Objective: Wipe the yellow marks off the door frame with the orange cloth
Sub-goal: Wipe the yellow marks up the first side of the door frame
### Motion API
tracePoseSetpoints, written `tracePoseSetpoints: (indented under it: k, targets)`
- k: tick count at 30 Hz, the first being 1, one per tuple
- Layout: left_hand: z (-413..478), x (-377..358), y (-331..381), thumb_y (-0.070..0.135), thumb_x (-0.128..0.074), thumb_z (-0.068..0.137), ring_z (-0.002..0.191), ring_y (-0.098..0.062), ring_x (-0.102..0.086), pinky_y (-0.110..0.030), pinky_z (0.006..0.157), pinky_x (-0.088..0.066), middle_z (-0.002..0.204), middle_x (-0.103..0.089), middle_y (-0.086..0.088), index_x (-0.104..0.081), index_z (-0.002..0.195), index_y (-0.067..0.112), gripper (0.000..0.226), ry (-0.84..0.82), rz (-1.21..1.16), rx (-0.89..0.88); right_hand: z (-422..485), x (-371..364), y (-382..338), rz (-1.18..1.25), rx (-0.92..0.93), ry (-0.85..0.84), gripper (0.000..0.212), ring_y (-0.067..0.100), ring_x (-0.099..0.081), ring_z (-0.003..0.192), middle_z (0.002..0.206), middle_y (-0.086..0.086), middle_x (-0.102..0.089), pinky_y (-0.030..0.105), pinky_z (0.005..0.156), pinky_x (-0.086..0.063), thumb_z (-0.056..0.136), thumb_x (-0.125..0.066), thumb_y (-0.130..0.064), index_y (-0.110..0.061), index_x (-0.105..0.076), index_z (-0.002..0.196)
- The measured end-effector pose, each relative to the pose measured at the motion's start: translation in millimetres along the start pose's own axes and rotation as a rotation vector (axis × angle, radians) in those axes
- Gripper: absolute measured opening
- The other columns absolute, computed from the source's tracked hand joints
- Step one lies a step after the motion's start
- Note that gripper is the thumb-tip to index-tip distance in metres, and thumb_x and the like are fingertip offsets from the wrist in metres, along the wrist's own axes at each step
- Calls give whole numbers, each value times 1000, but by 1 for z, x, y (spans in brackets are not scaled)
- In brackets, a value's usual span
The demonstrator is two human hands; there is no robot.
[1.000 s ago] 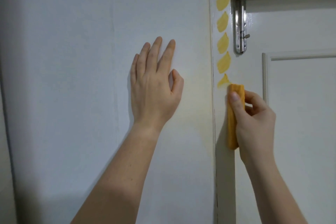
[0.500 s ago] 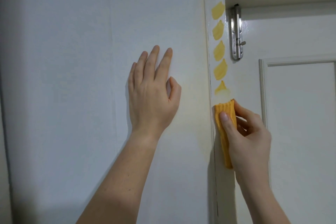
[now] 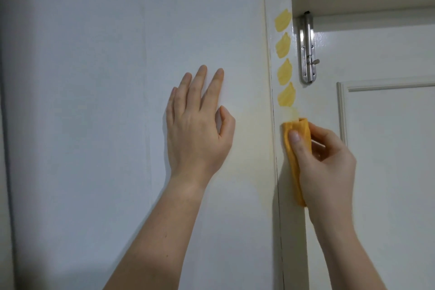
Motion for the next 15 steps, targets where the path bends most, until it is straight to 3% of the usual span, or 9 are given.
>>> tracePoseSetpoints:
  k: [3, 7, 11, 15]
  targets:
    - [0, 0, 0, 31, -42, 106, 165, -24, -23, -45, 136, -19, 176, -33, 1, -36, 168, 30, 63, -6, 8, -7, -6, -8, -2, -42, 58, 1, 38, 4, -67, 106, 121, -6, -68, 22, 88, -56, 90, -83, -30, -25, -66, 123]
    - [0, -1, -1, 32, -42, 106, 166, -24, -22, -43, 136, -16, 176, -33, 1, -36, 169, 29, 63, -2, 14, -11, 24, -23, -21, -69, 90, 11, 32, 2, -66, 98, 117, -5, -67, 7, 75, -50, 92, -79, -36, -25, -65, 119]
    - [1, -1, -2, 30, -43, 106, 165, -24, -23, -43, 136, -16, 176, -33, 1, -36, 168, 29, 63, -2, 9, -5, 29, -15, -16, -30, 49, -5, 22, 0, -67, 87, 103, -12, -74, 24, 78, -55, 100, -69, -38, -24, -73, 116]
    - [1, -1, -2, 31, -43, 106, 165, -24, -24, -45, 136, -18, 176, -34, 0, -37, 168, 29, 63, -2, 13, -12, 16, -15, -11, -12, 61, -45, 37, 0, -67, 97, 114, -10, -71, 18, 80, -55, 90, -82, -34, -26, -66, 122]
Point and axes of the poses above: each hand's wrist, its own z-axis towards the middle knuckle, its own x-axis out of the back of the hand, y = z × x, the point moved 5 cm from there along z, towards the middle knuckle
